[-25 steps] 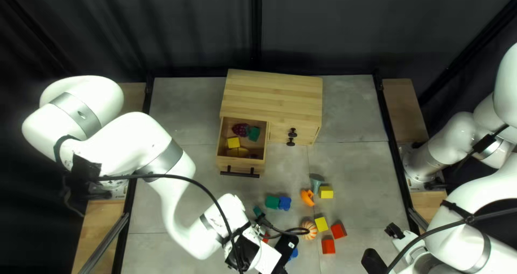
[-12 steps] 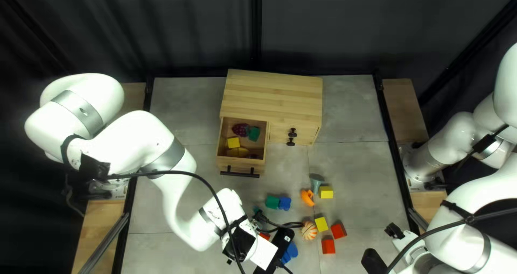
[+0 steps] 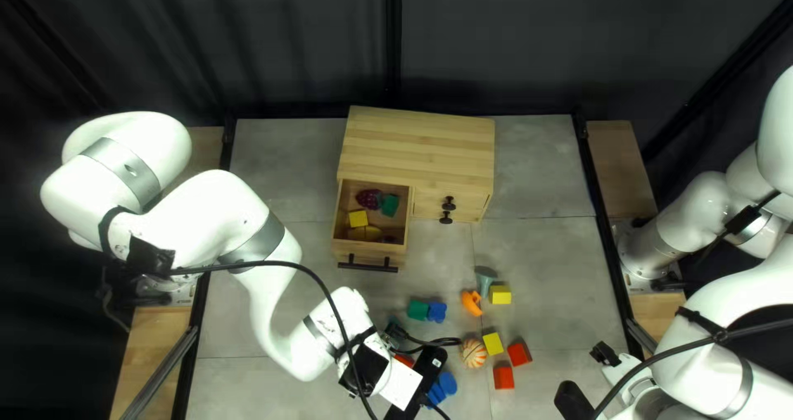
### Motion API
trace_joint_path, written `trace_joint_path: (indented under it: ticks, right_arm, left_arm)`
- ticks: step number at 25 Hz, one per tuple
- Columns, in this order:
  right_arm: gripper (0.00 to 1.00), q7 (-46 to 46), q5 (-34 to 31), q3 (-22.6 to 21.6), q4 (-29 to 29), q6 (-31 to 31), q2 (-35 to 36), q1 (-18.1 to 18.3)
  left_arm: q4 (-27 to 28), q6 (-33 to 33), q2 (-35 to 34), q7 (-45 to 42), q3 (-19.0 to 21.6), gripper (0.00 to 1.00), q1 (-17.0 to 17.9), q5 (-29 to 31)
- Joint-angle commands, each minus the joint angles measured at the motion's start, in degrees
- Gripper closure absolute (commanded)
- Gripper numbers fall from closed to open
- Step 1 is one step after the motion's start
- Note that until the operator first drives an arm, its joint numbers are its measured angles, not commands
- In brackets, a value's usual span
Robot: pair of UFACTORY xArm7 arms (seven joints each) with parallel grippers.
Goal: Open drawers and place objects into drawer and close
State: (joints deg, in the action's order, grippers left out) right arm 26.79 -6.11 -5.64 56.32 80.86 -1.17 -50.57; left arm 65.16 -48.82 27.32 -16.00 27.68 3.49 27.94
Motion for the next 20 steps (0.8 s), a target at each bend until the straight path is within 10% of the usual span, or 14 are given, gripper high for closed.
trace_joint_path:
  ticks: [1,13,20]
  right_arm:
    - [0.0,0.0,0.0,0.0,0.0,0.0,0.0,0.0]
    - [0.0,0.0,0.0,0.0,0.0,0.0,0.0,0.0]
    - [0.0,0.0,0.0,0.0,0.0,0.0,0.0,0.0]
  left_arm:
    - [0.98,-4.26,-3.52,1.42,1.28,1.0,-0.42,-2.29]
    - [6.04,-26.64,-19.69,10.75,-2.35,1.0,-8.29,-11.51]
    - [2.67,-25.11,-20.86,9.34,-6.73,1.0,-12.48,-7.66]
